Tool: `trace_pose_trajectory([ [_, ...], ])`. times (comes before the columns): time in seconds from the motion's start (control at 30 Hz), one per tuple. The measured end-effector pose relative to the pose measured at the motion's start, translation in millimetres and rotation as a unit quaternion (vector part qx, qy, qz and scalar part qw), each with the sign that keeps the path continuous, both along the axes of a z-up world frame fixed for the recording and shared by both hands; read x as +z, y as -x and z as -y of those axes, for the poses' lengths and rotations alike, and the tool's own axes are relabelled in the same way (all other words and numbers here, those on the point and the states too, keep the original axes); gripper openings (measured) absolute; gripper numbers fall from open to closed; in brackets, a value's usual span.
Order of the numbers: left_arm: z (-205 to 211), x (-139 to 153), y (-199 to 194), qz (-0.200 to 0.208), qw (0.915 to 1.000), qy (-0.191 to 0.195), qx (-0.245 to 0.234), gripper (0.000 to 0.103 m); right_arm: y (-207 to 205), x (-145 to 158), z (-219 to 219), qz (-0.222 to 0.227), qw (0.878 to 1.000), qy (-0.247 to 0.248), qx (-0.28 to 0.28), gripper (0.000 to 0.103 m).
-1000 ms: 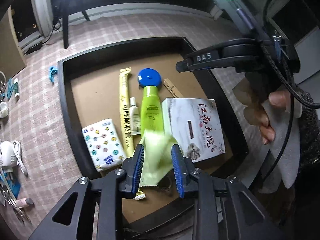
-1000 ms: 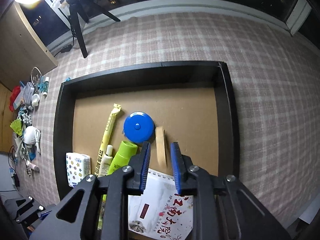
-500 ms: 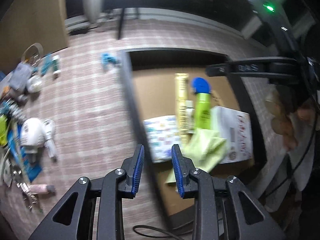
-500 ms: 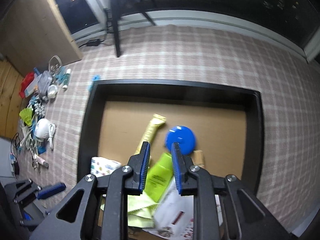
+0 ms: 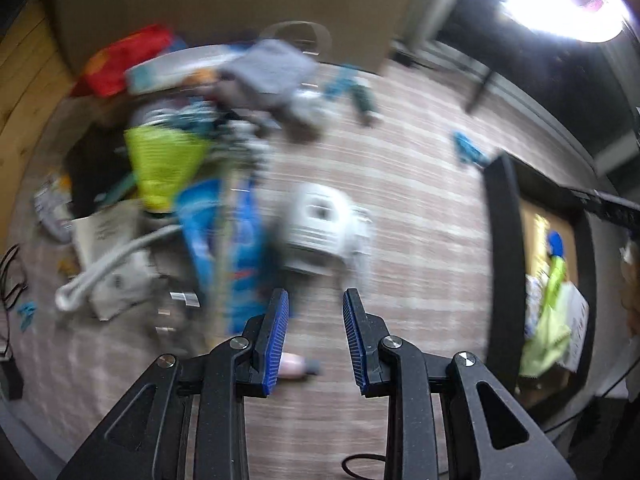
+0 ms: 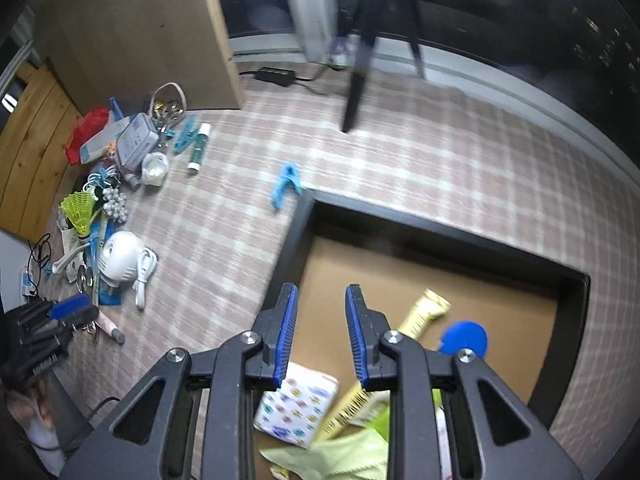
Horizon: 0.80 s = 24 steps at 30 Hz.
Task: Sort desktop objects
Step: 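Grasp the blue clothespin with right gripper while left grasps yellow shuttlecock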
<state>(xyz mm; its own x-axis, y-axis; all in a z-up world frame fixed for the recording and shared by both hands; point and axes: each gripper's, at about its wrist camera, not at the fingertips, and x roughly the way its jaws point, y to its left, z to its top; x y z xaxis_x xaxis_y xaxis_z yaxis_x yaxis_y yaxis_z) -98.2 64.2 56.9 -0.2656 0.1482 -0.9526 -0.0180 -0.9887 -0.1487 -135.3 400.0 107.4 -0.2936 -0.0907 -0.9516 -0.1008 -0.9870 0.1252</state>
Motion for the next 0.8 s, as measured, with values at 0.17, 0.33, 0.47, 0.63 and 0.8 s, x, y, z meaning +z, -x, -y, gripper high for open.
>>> trace_pose_trajectory([
  [0.17,40,1,16,-0.008,0.9992,0.013,0.037,0.032,27,-2,18,0.003,1.000,0.000,0.021,0.025],
  [0.33,59,-6,37,-0.006,0.9991,0.015,0.040,0.046,59,-14,31,0.018,0.999,0.001,0.036,0.025],
  [0.47,73,-18,53,0.003,0.9986,0.025,0.047,0.046,83,-27,41,0.033,0.998,-0.012,0.050,0.028],
  [0.63,83,-31,69,0.016,0.9982,0.031,0.048,0.046,108,-47,48,0.055,0.997,-0.028,0.056,0.034],
  [0.8,82,-42,78,0.021,0.9983,0.035,0.041,0.046,125,-64,45,0.072,0.995,-0.037,0.053,0.034],
])
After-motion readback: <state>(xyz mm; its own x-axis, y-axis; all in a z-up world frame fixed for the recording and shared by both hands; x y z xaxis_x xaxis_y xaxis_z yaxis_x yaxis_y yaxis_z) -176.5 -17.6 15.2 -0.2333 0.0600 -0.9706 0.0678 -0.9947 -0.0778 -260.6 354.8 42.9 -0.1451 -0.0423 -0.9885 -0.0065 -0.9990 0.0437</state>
